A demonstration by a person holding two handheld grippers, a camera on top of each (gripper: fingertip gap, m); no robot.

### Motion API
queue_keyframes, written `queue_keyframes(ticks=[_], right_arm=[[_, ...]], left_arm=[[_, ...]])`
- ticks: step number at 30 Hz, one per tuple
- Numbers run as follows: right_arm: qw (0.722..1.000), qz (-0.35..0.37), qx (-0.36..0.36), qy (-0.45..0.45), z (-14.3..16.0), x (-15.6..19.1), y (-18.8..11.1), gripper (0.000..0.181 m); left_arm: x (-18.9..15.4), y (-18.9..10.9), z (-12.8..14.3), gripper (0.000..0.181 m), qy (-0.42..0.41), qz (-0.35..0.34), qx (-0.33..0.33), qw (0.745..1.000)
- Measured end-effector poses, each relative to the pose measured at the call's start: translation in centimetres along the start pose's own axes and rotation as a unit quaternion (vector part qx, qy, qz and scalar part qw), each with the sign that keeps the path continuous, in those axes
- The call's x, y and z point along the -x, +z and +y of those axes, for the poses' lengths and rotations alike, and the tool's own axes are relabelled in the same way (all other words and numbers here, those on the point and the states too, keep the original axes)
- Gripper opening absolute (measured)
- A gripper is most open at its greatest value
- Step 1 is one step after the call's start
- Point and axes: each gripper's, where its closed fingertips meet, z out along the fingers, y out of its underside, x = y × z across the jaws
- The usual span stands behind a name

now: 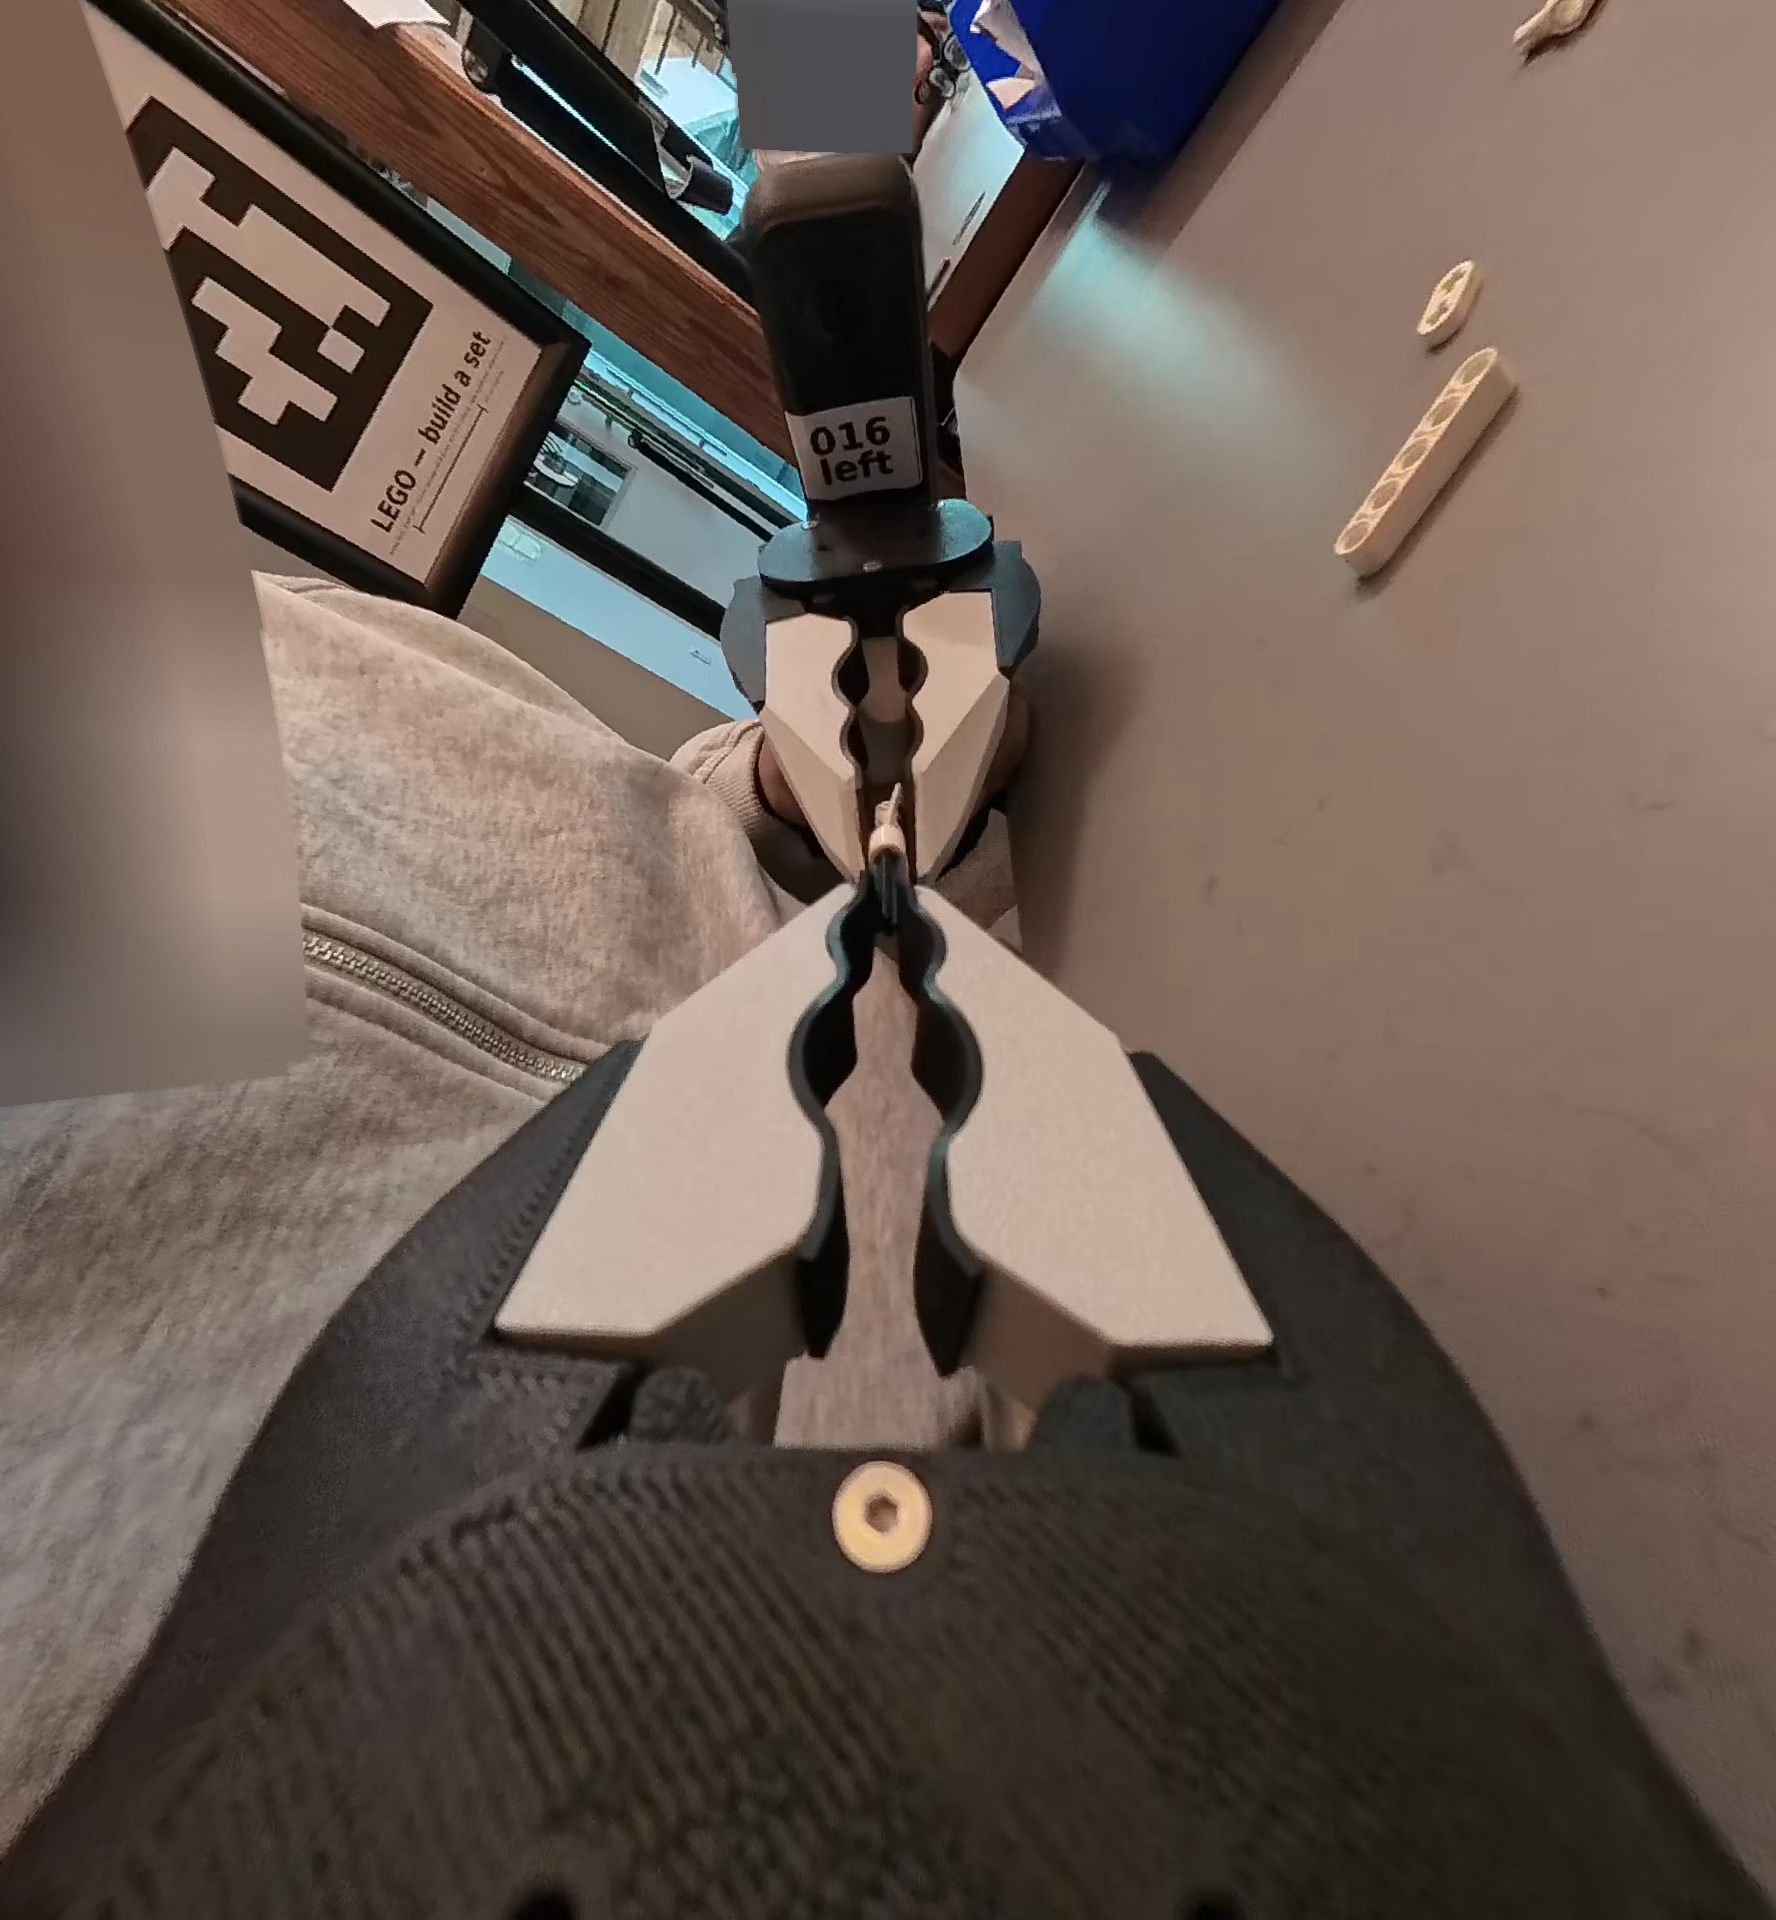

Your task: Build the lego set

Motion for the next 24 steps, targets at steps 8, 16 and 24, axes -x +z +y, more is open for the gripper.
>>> queue_keyframes(ticks=[8,16,24], right_arm=[[0.994,0.015,-0.021,-0.103,-1.1,0.6,-0.3,0.002],[0.996,0.008,-0.014,-0.091,-1.1,0.5,0.5,0.002],[0.999,-0.014,-0.021,-0.042,-1.1,0.7,0.8,0.002]], left_arm=[[-0.1,-0.2,-1.6,0.006,-0.008,0.006,-0.065,0.998],[-0.6,-1.5,-2.4,0.006,-0.011,0.017,-0.103,0.994],[-0.3,-2.4,-2.4,0.015,0.005,0.0,-0.107,0.994]])
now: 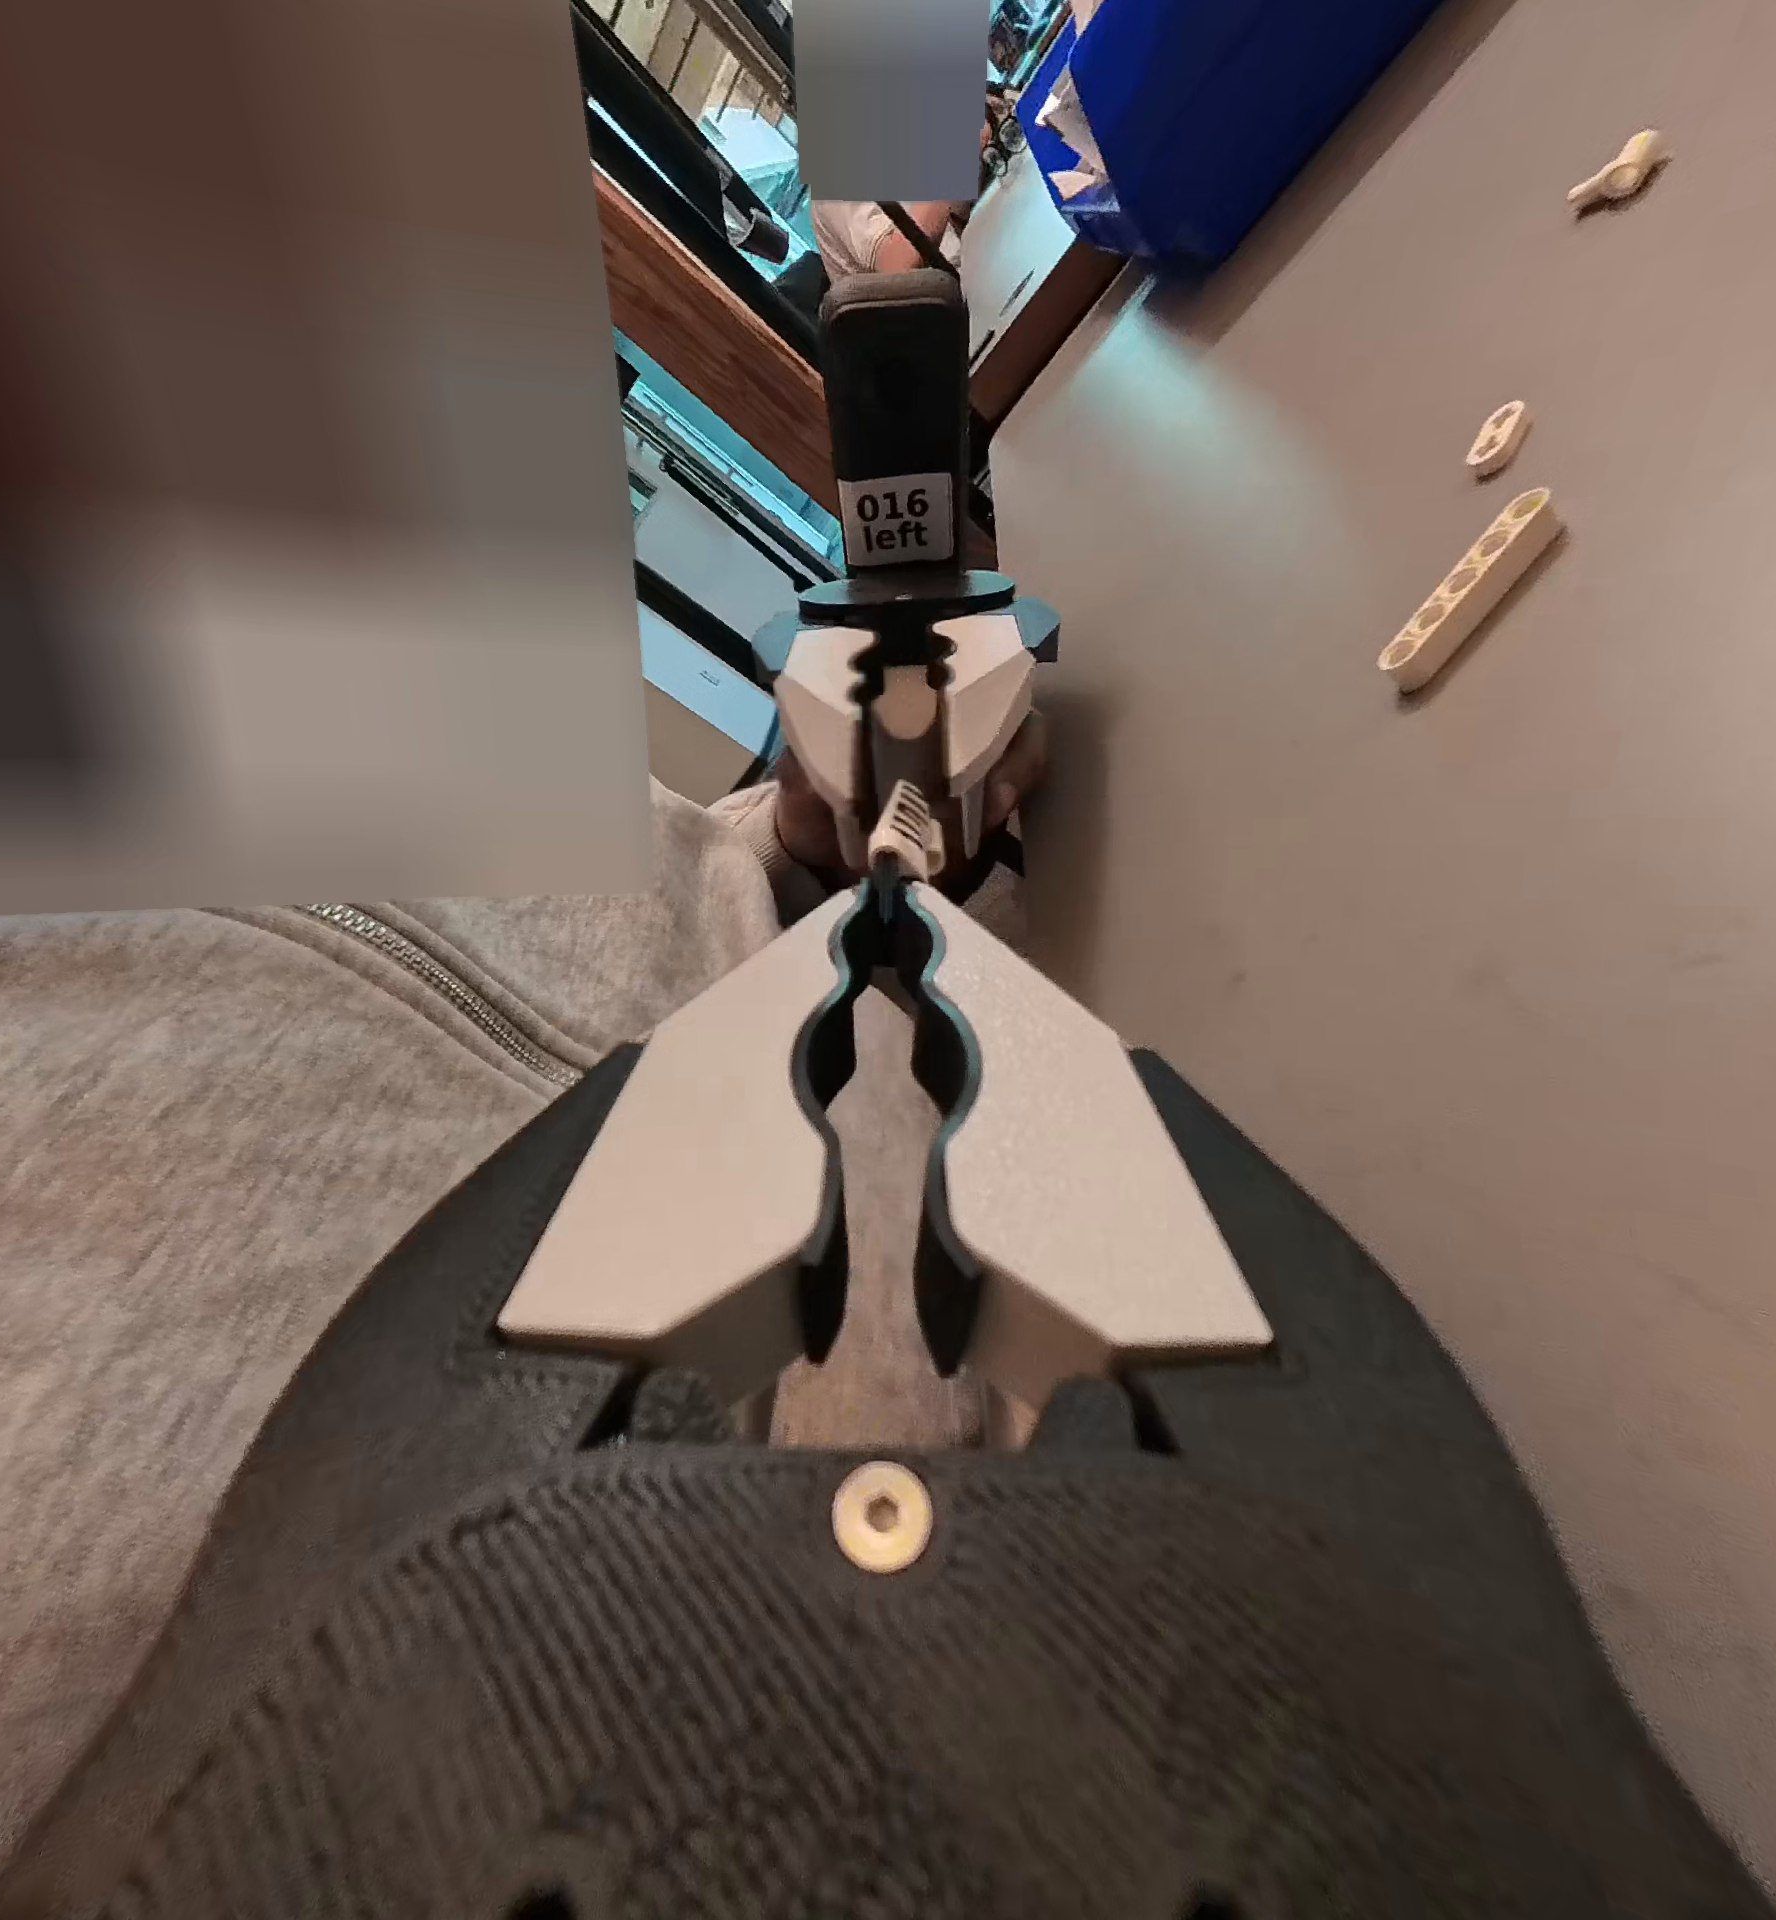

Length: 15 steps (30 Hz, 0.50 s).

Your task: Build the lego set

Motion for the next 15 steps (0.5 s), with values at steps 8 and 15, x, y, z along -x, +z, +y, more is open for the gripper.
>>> queue_keyframes(ticks=[8,15], right_arm=[[0.999,-0.024,-0.008,0.045,-0.35,0.11,0.2,0.002],[0.999,-0.02,-0.002,0.036,-0.37,-0.02,0.33,0.002]], left_arm=[[0.14,0.11,0.59,0.014,0.021,-0.011,0.021,0.999],[-0.12,0.08,0.54,0.004,0.017,-0.005,0.014,1.0]])
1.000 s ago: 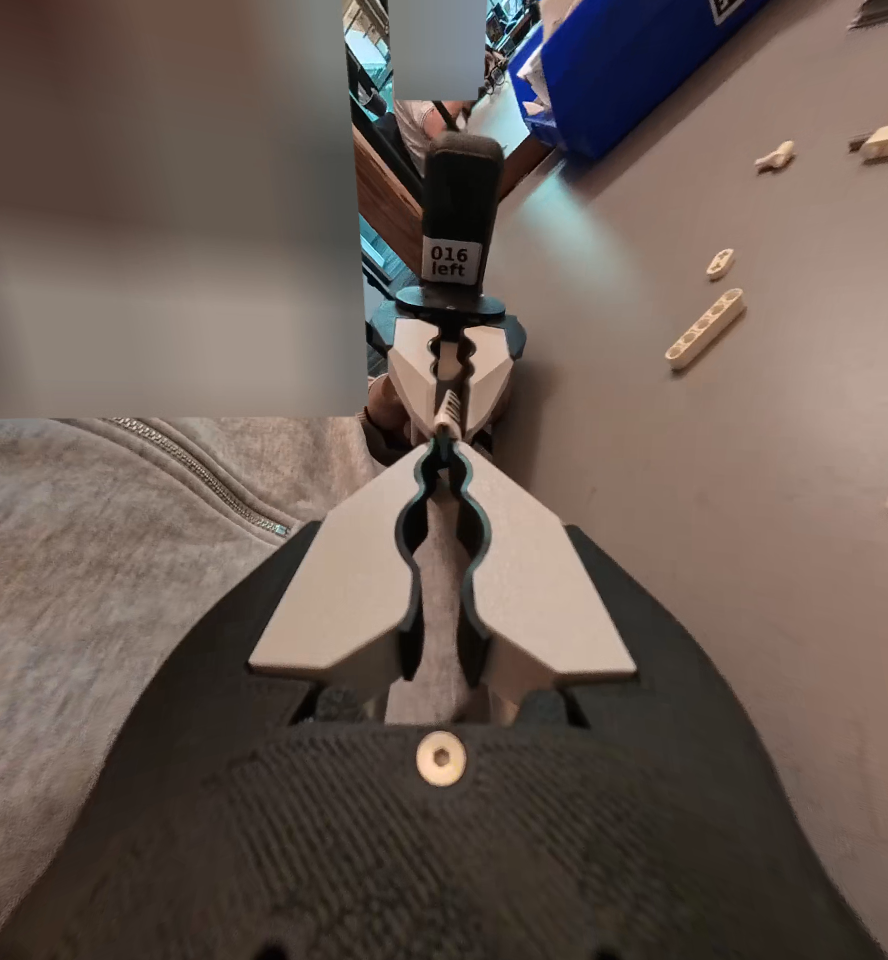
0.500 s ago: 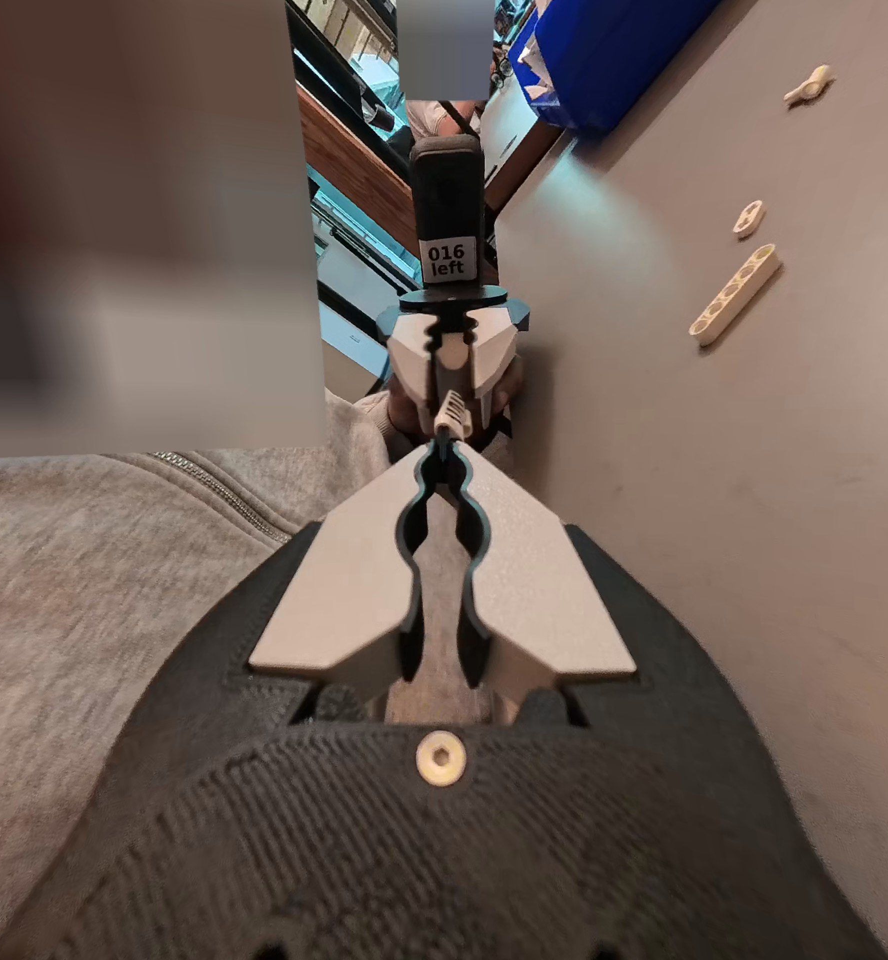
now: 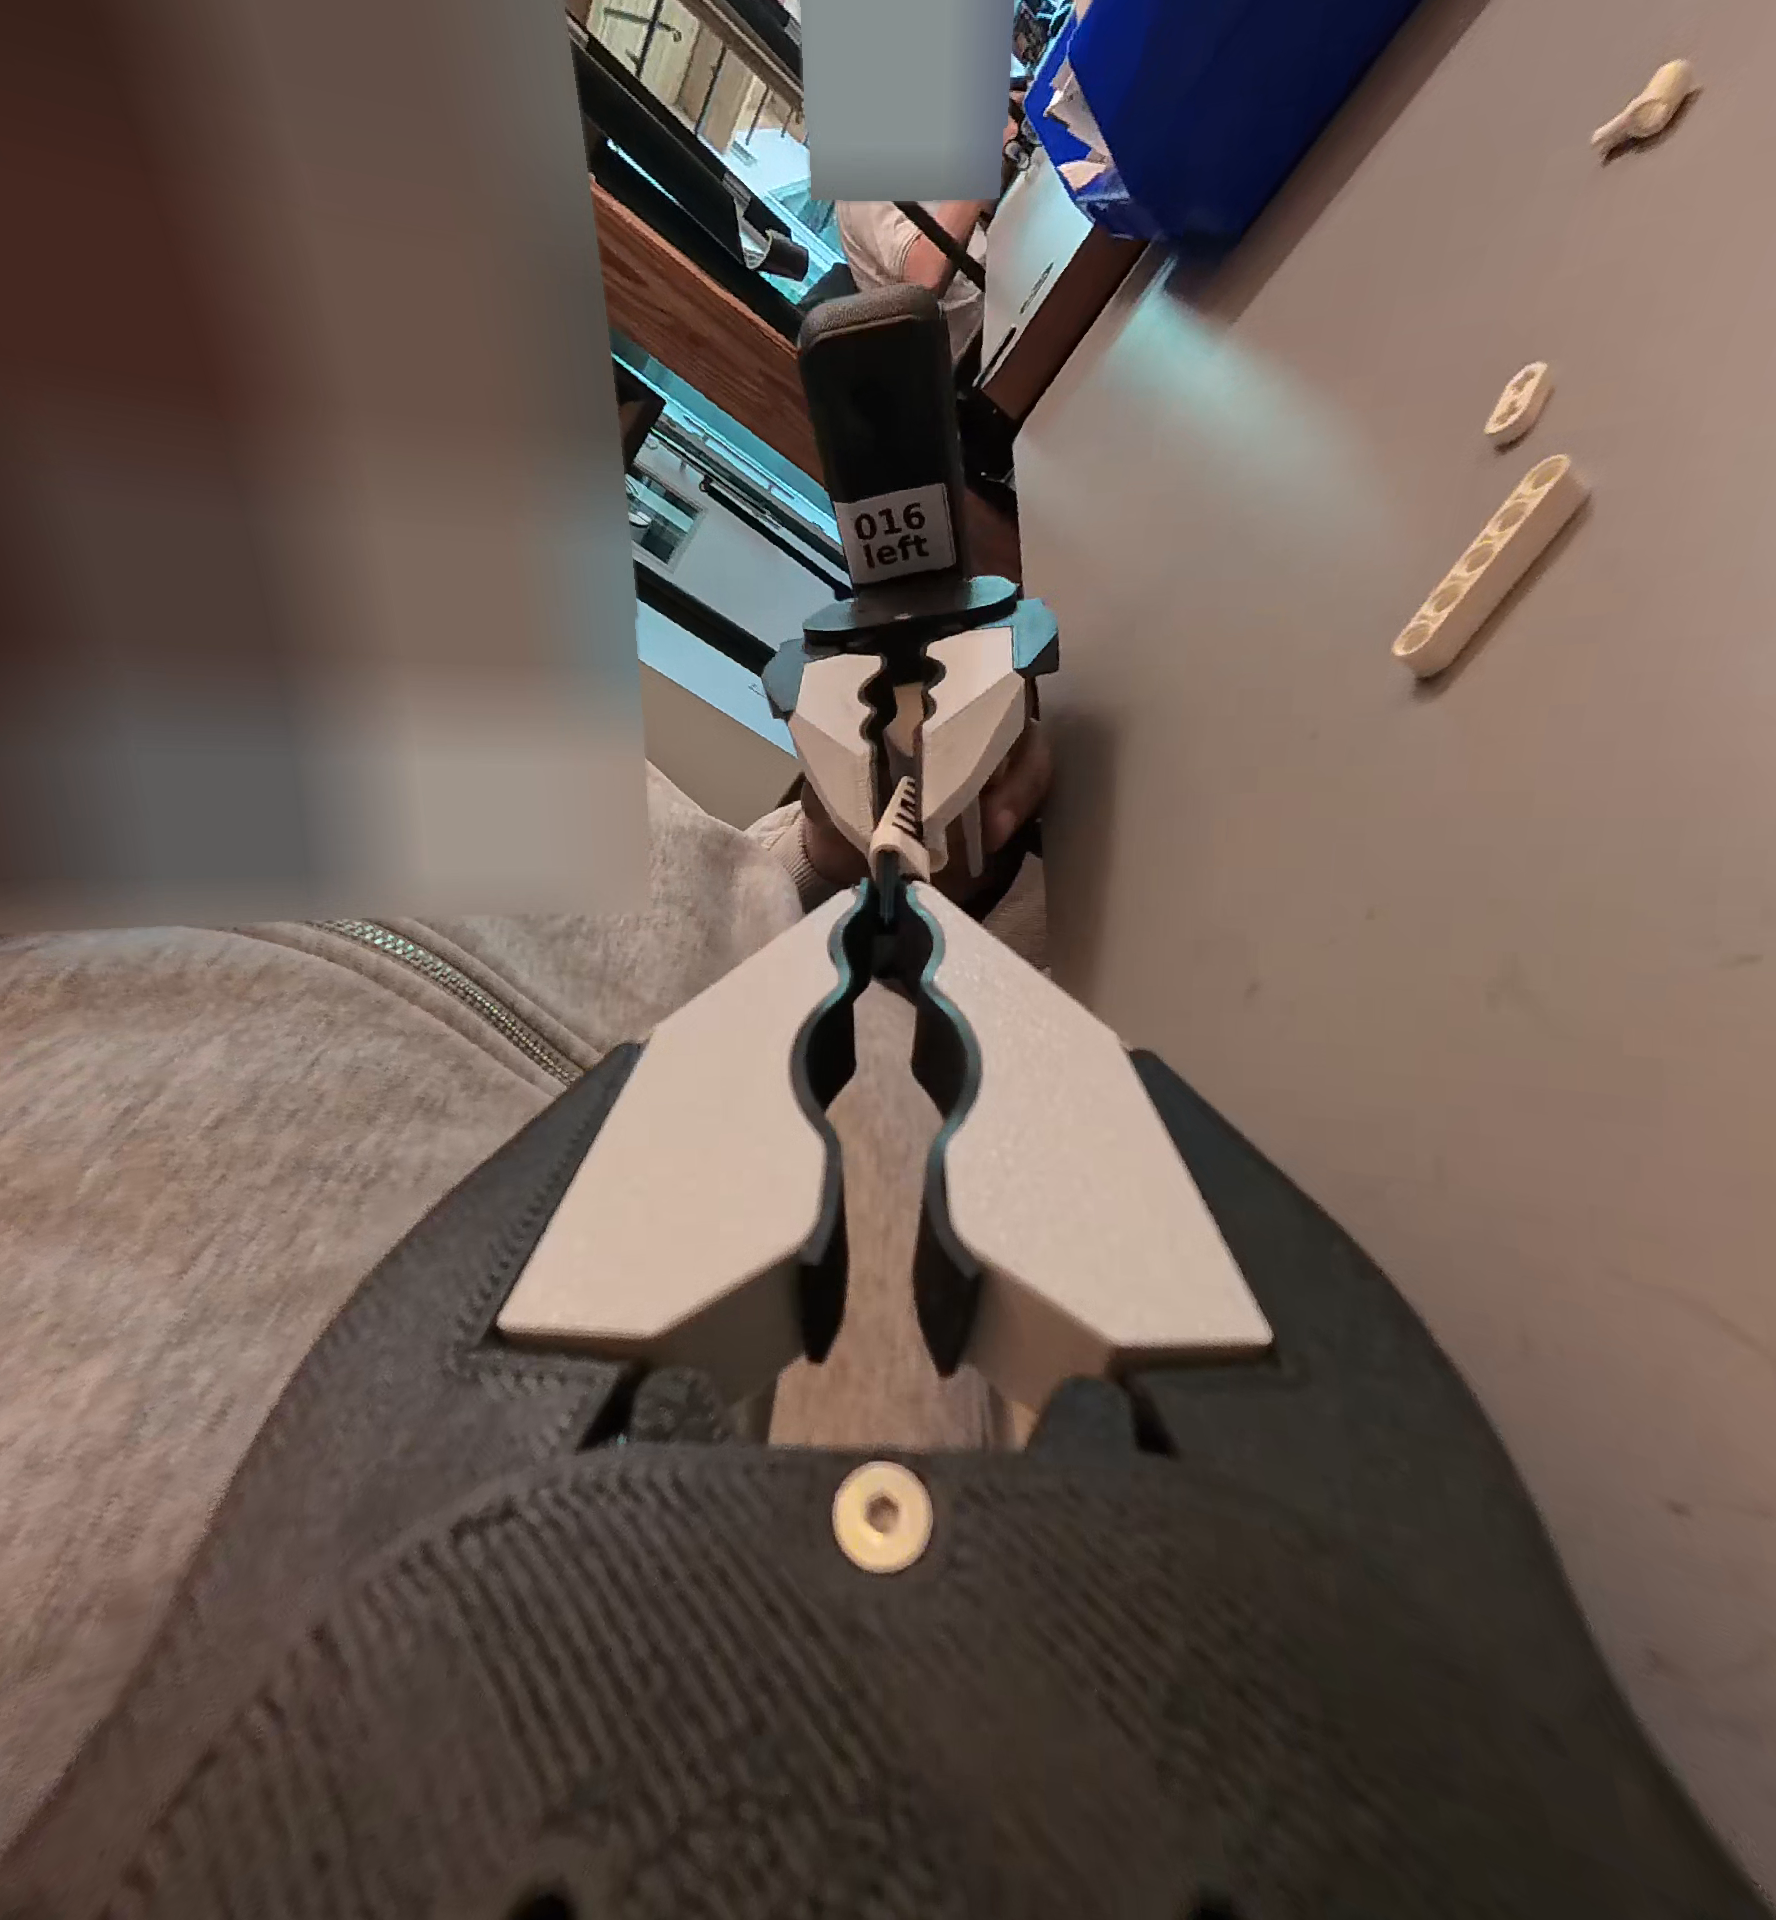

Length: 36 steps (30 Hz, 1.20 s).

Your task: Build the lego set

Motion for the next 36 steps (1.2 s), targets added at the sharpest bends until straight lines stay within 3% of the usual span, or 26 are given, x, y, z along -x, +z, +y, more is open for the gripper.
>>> queue_keyframes(ticks=[9,26,36], right_arm=[[0.988,0.043,0.036,-0.14,0.1,0.3,-0.1,0.002],[0.95,0.097,0.091,-0.281,0.4,-0.6,-0.3,0.002],[0.95,0.092,0.084,-0.285,0.1,-0.4,-0.3,0.002]], left_arm=[[0.0,0.2,-0.2,0.004,-0.048,0.004,-0.026,0.999],[0.5,0.3,-0.8,0.0,-0.119,0.005,-0.06,0.991],[0.8,0.3,-0.5,0.006,-0.007,-0.065,-0.007,0.998]])
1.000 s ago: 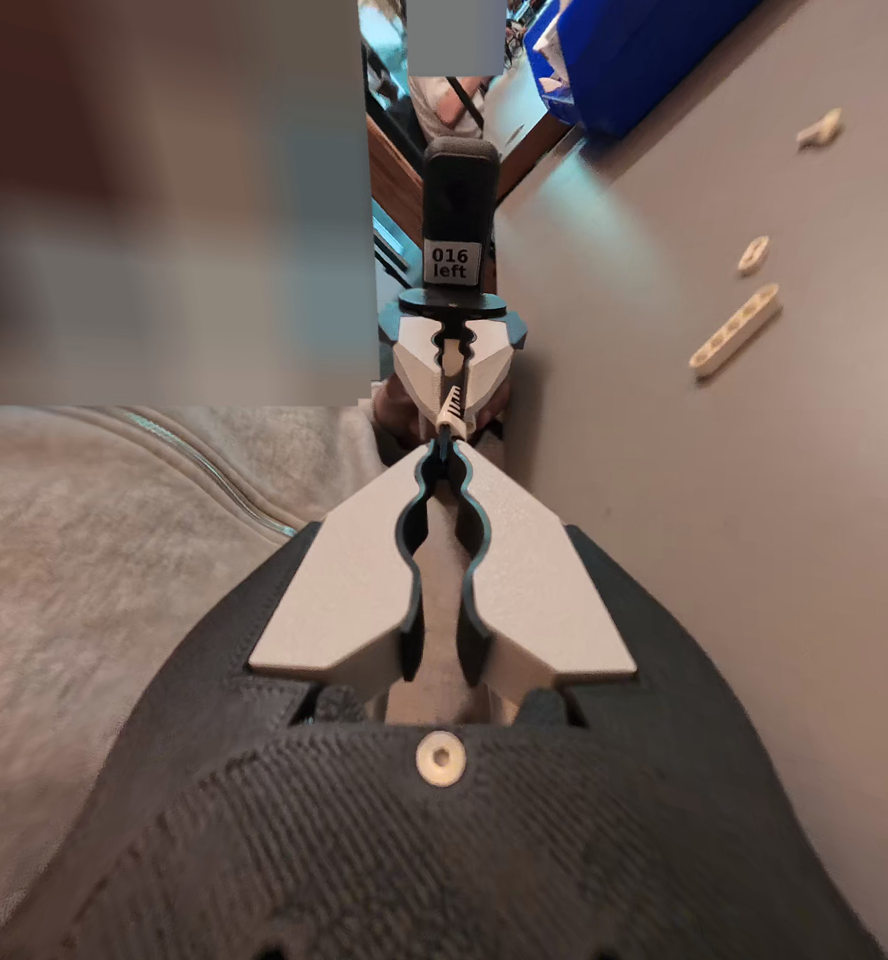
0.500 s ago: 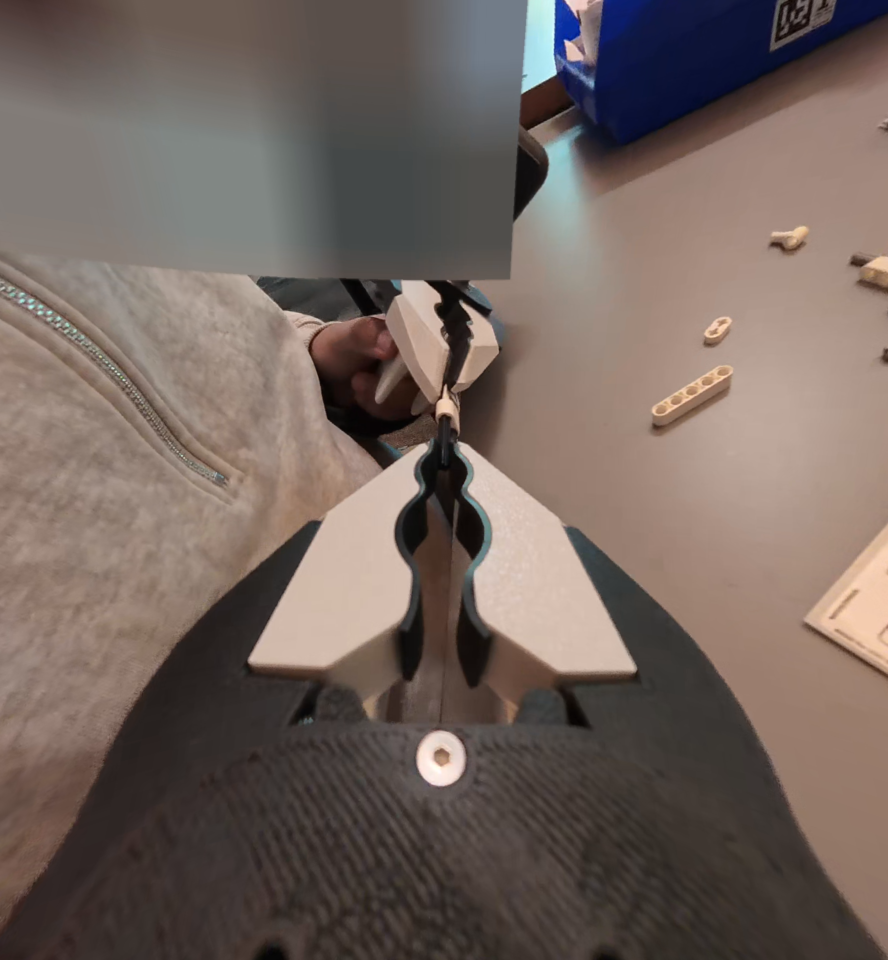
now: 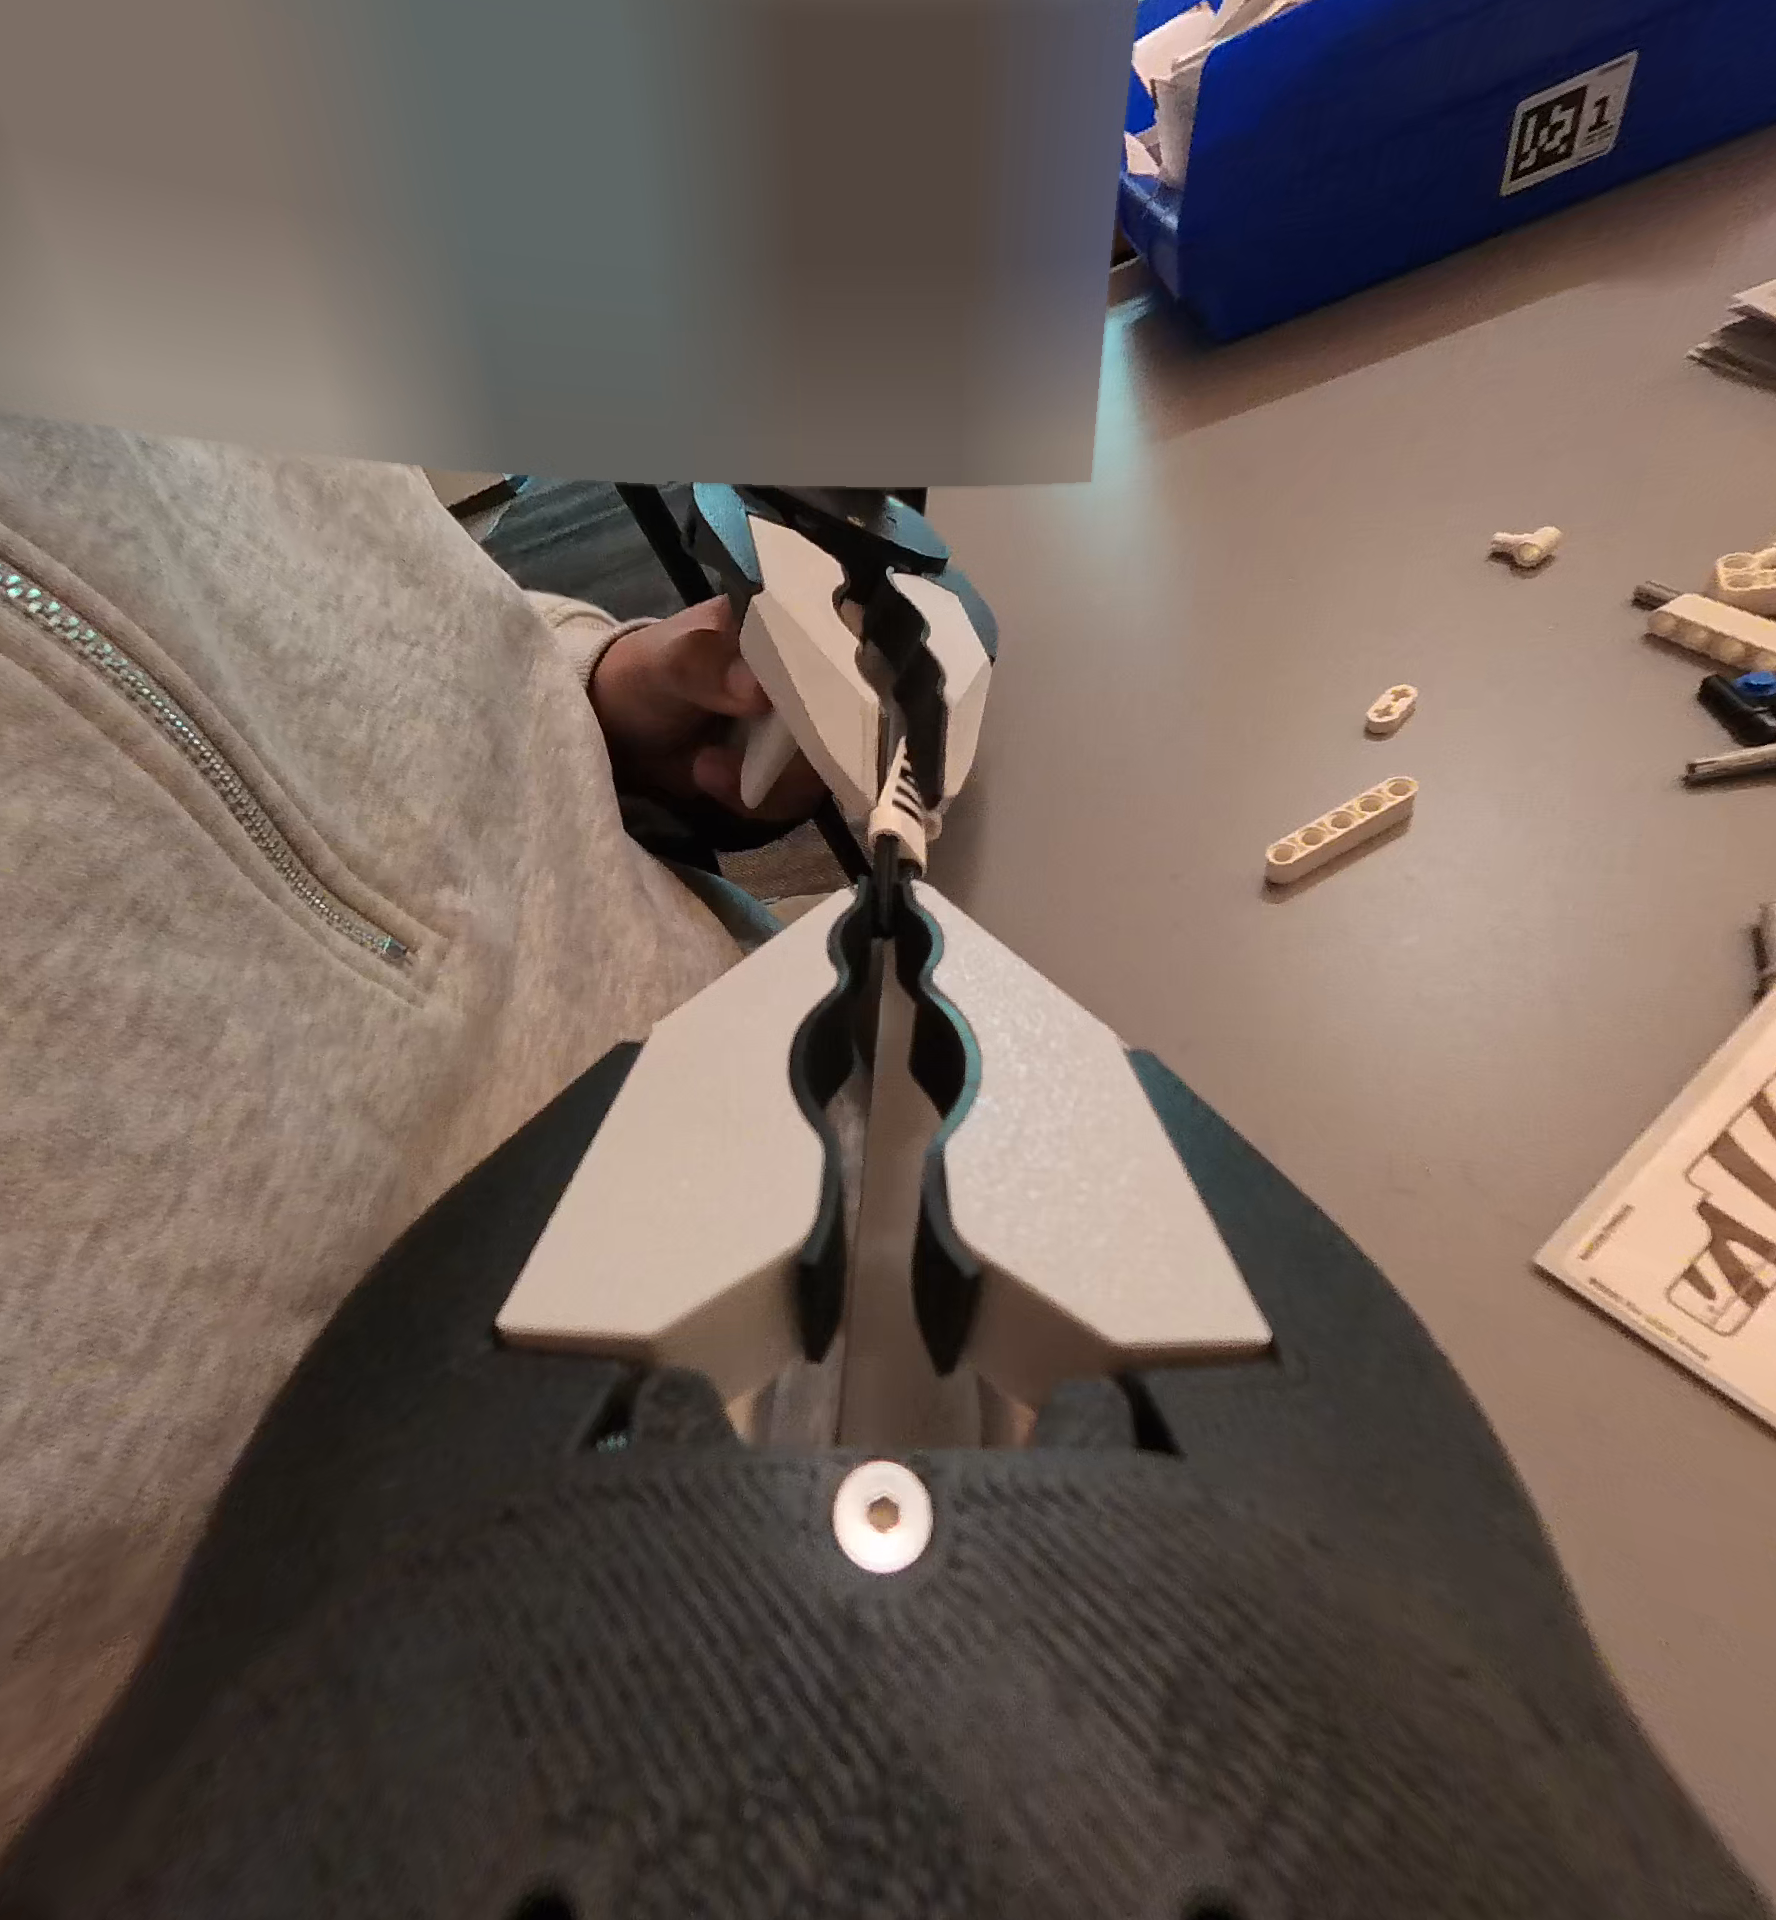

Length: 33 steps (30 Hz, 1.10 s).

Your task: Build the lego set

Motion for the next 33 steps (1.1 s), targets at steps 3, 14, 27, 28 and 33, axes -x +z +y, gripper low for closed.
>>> queue_keyframes(ticks=[3,14,27,28,33], right_arm=[[1.0,-0.005,-0.006,-0.007,-0.1,0.3,-0.2,0.002],[0.993,0.011,0.033,-0.117,0.5,0.8,-0.6,0.003],[0.954,0.031,0.152,-0.257,3.1,-0.1,0.3,0.004],[0.952,0.031,0.159,-0.259,3.1,-0.2,0.3,0.004],[0.934,0.028,0.211,-0.285,3.6,-0.8,0.3,0.004]], left_arm=[[-0.3,0.2,0.2,0.005,-0.005,0.009,0.007,1.0],[-0.3,1.0,1.1,0.0,-0.045,0.015,-0.009,0.999],[1.8,1.2,2.9,0.0,-0.063,-0.026,0.016,0.998],[1.9,1.2,2.9,0.0,-0.062,-0.029,0.017,0.998],[2.2,1.2,2.9,0.0,-0.065,-0.036,0.027,0.997]])
